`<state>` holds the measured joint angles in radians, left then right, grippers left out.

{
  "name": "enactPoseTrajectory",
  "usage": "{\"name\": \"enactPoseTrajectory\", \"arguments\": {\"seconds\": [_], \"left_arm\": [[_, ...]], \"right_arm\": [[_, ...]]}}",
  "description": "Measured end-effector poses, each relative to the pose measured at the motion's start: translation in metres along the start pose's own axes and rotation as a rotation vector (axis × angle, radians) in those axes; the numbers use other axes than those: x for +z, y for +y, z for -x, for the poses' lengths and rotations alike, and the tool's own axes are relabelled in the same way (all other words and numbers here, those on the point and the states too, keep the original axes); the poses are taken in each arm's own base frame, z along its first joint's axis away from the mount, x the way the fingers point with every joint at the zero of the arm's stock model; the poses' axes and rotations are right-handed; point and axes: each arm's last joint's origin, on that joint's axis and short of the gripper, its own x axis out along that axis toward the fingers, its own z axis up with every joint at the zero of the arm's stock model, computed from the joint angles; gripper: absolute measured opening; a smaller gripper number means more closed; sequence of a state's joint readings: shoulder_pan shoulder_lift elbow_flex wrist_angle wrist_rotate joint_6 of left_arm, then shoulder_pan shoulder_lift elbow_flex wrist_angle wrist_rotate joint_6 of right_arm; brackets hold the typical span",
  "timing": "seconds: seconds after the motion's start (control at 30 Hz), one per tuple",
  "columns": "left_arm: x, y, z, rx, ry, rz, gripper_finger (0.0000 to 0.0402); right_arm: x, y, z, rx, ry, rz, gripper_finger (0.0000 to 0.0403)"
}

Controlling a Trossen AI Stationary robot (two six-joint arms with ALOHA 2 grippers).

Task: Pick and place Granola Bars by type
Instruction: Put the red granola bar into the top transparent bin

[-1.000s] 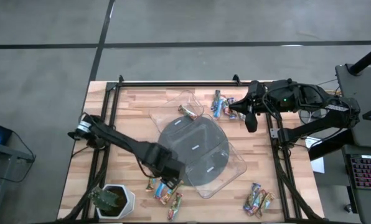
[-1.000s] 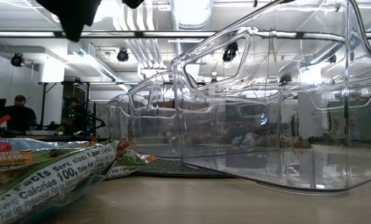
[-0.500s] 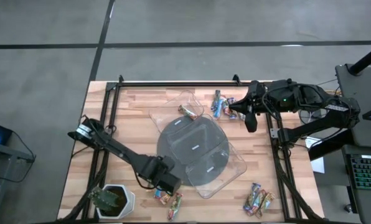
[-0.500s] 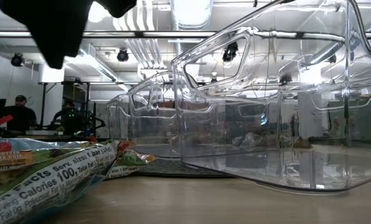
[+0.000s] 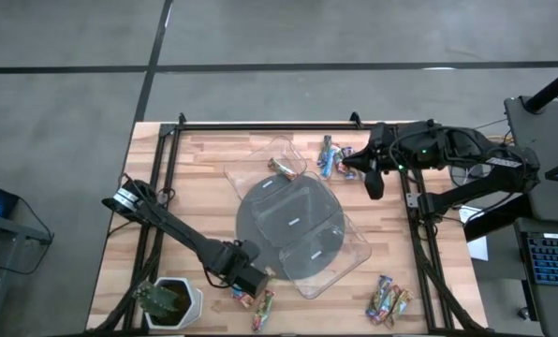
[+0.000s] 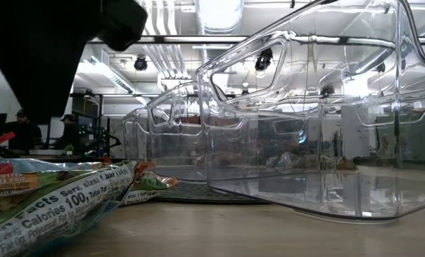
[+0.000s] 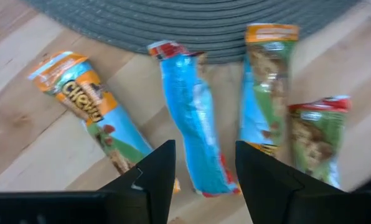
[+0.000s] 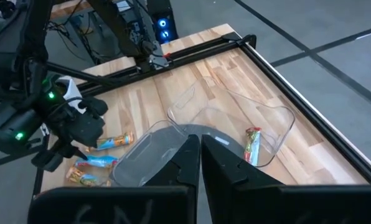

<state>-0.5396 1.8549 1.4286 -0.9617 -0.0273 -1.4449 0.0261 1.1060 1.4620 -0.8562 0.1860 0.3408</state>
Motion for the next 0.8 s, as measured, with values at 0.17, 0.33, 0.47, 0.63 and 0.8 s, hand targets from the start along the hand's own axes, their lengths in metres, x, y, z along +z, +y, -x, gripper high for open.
{"name": "enactPoseTrajectory", "arguments": {"seconds": [0.17,0.33,0.47,0.63,0.8], "left_arm": [[0.000,0.000,-0.009,-0.037,-0.005,0.003,0.0149],[0.001,-0.005,-0.014,-0.117,-0.015,0.008,0.0149],[0.002,-0.007,-0.013,-0.136,-0.018,0.008,0.0149],[0.002,-0.007,-0.013,-0.136,-0.019,0.009,0.0150],[0.004,-0.007,-0.013,-0.141,-0.020,0.013,0.0151]], "right_arm": [[0.000,0.001,-0.005,-0.004,0.012,0.003,0.0008],[0.000,0.001,-0.006,-0.006,0.015,0.007,0.0008],[0.000,0.001,-0.006,-0.019,0.010,0.007,0.0008],[0.000,0.000,-0.006,-0.031,0.006,0.007,0.0008],[0.000,0.000,-0.006,-0.031,0.006,0.006,0.0008]]}}
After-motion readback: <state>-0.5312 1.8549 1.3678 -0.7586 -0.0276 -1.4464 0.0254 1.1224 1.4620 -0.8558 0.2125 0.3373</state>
